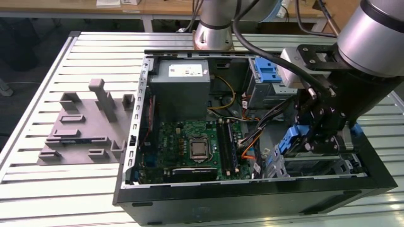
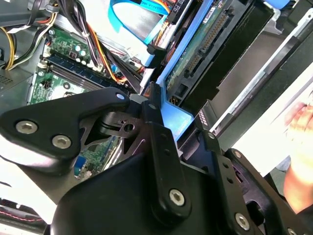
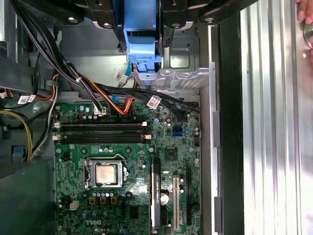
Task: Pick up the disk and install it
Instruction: 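Insert the disk into the insertion slot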
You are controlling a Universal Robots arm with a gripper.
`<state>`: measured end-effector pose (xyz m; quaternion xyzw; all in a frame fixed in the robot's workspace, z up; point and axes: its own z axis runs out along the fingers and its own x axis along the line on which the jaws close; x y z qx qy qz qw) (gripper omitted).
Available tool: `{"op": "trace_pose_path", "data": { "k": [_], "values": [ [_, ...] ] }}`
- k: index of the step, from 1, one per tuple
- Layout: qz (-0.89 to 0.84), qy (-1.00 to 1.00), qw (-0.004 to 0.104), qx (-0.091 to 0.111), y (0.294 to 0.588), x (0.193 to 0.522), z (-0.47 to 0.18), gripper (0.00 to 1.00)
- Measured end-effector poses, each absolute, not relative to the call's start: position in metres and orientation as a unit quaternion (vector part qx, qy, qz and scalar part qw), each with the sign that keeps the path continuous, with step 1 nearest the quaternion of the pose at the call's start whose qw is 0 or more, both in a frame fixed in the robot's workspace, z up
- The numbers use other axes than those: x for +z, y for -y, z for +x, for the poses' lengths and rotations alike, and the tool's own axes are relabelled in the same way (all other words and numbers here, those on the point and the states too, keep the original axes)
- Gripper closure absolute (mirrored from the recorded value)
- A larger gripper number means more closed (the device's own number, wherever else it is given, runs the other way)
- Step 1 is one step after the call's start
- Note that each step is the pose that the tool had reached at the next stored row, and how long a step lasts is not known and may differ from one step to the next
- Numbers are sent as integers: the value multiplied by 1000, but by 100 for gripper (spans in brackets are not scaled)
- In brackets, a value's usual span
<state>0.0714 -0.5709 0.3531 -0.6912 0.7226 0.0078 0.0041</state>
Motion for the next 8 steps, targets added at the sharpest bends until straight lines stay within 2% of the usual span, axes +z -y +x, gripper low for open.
{"op": "trace_pose_path", "data": {
  "k": [8],
  "values": [
    [-691, -723, 4, 8, 571, 353, 71, 63]
  ]
}}
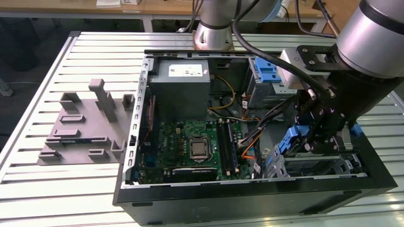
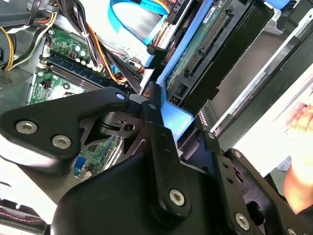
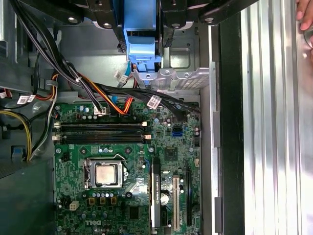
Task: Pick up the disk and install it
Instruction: 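Insert the disk into the insertion slot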
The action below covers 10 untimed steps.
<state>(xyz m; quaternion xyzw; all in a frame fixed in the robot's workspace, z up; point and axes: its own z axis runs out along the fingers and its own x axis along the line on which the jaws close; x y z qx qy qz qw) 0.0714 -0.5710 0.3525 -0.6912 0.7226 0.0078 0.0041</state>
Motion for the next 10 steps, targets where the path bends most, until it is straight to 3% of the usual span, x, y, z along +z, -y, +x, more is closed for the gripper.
{"op": "trace_pose_path", "data": {
  "k": [10],
  "values": [
    [-691, -723, 4, 8, 571, 352, 71, 56]
  ]
}}
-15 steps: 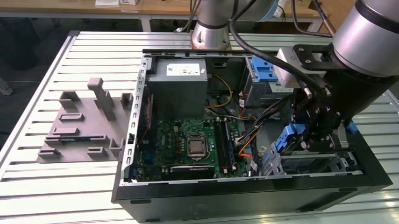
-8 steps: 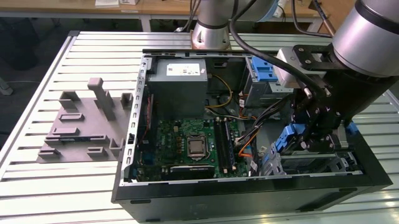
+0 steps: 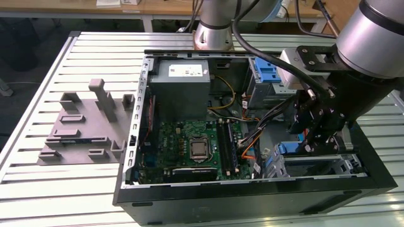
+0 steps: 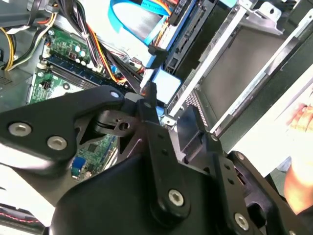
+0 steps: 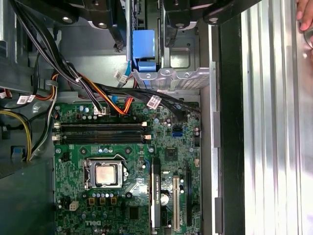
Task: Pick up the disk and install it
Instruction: 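Insert the disk into the insertion slot, then insert the first disk wire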
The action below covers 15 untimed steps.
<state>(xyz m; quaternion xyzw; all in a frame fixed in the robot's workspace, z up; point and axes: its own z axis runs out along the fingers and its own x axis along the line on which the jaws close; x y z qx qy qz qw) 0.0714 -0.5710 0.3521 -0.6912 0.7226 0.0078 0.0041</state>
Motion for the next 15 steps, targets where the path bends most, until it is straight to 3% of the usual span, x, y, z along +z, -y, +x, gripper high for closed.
{"op": "trace_pose_path", "data": {
  "k": [3, 6, 7, 9, 15],
  "values": [
    [-691, -723, 4, 8, 571, 352, 71, 57],
    [-691, -723, 4, 8, 571, 352, 71, 75],
    [-691, -723, 4, 8, 571, 352, 71, 75],
    [-691, -723, 4, 8, 571, 352, 71, 87],
    [-691, -723, 4, 8, 571, 351, 71, 89]
  ]
}}
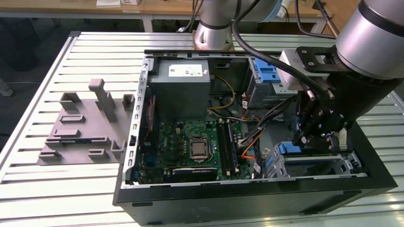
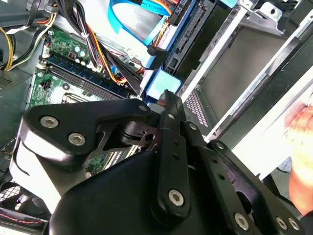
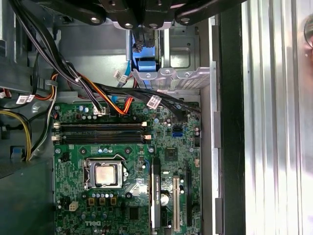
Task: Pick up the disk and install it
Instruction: 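Insert the first disk wire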
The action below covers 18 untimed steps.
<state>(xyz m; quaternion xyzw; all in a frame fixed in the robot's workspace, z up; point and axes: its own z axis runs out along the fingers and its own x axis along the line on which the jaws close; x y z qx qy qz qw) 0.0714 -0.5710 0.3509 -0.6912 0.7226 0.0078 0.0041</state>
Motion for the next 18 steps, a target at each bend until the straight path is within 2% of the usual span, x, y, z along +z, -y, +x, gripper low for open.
{"op": "trace_pose_path", "data": {
  "k": [18],
  "values": [
    [-691, -723, 4, 8, 571, 350, 76, 89]
  ]
}}
